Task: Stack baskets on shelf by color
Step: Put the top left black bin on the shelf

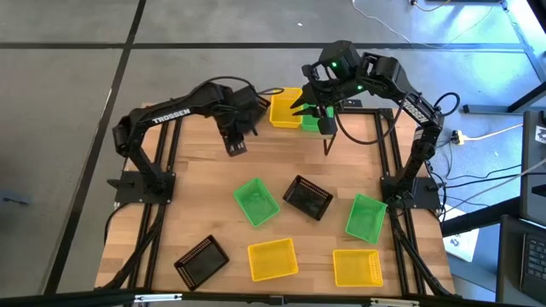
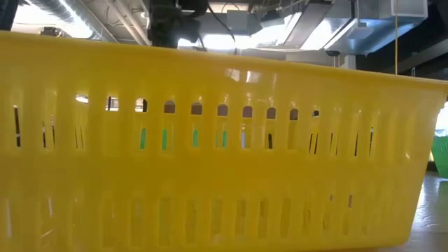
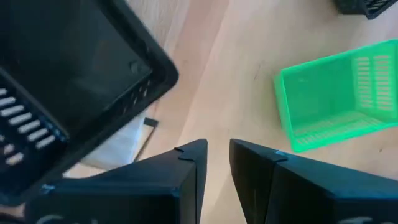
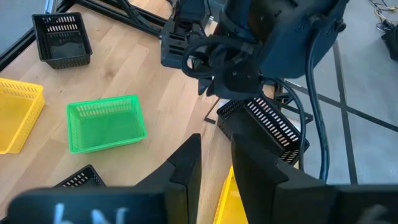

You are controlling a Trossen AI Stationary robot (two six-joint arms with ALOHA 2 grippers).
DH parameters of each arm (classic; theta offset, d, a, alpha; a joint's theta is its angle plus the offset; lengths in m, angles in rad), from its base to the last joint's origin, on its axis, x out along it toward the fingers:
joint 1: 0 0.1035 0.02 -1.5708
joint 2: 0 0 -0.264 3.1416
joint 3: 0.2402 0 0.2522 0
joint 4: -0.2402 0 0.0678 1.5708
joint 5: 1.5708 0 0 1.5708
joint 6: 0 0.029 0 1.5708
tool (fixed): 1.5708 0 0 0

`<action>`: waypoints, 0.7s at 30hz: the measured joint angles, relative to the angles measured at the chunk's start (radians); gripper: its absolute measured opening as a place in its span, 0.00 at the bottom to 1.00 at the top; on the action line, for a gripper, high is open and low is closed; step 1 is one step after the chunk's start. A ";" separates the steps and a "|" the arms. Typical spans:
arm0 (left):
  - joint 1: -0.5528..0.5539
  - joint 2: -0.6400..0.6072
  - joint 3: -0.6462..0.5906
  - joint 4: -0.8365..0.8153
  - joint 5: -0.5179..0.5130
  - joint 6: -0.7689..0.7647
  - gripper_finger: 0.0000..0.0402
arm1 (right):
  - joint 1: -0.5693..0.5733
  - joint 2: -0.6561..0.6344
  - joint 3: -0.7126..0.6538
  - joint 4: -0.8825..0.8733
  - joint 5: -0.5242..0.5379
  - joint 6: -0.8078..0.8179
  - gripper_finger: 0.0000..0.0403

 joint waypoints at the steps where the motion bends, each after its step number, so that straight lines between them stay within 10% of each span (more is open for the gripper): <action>1: 0.000 0.002 0.000 0.014 -0.009 0.008 0.15 | 0.000 0.000 0.000 0.000 0.000 0.000 0.22; 21: 0.008 0.007 0.000 0.207 -0.210 0.169 0.13 | 0.000 0.000 0.000 0.000 -0.001 0.001 0.22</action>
